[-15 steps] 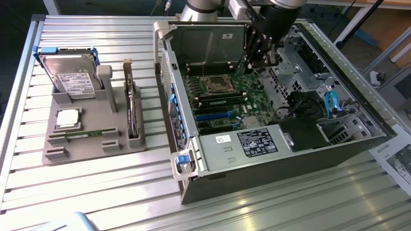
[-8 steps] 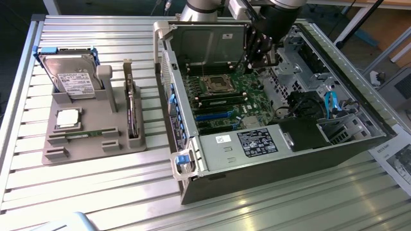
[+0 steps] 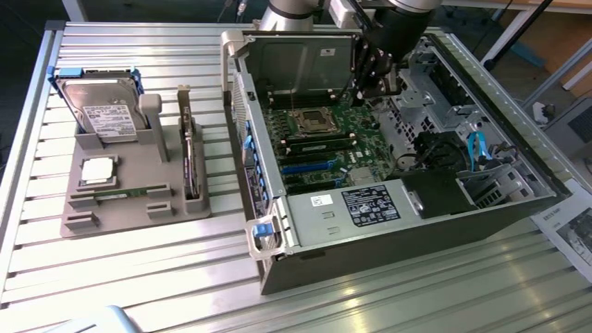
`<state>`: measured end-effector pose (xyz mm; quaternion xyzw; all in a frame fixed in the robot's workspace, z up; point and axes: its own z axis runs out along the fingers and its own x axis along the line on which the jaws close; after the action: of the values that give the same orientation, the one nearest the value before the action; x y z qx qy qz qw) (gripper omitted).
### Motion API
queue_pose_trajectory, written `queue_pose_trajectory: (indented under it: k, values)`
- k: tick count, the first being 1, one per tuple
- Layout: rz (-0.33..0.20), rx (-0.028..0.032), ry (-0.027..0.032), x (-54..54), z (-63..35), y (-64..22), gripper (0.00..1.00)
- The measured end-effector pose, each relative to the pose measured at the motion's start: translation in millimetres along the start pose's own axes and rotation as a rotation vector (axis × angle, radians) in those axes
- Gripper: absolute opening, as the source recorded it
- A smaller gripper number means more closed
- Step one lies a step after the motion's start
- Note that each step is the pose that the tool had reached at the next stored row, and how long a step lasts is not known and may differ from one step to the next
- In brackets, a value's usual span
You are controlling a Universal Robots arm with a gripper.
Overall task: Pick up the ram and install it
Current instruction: 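Press down the ram until it locks into place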
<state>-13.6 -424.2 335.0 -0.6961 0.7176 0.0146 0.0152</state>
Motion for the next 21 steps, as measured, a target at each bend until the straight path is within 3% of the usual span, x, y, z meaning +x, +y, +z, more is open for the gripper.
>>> queue_pose_trajectory:
  k: [10,21]
  values:
    - [0.237,0.0099,0.0002,0.0,-0.1,0.0,0.1]
    - [0.461,0.0198,0.0001,0.0,0.0,0.0,0.1]
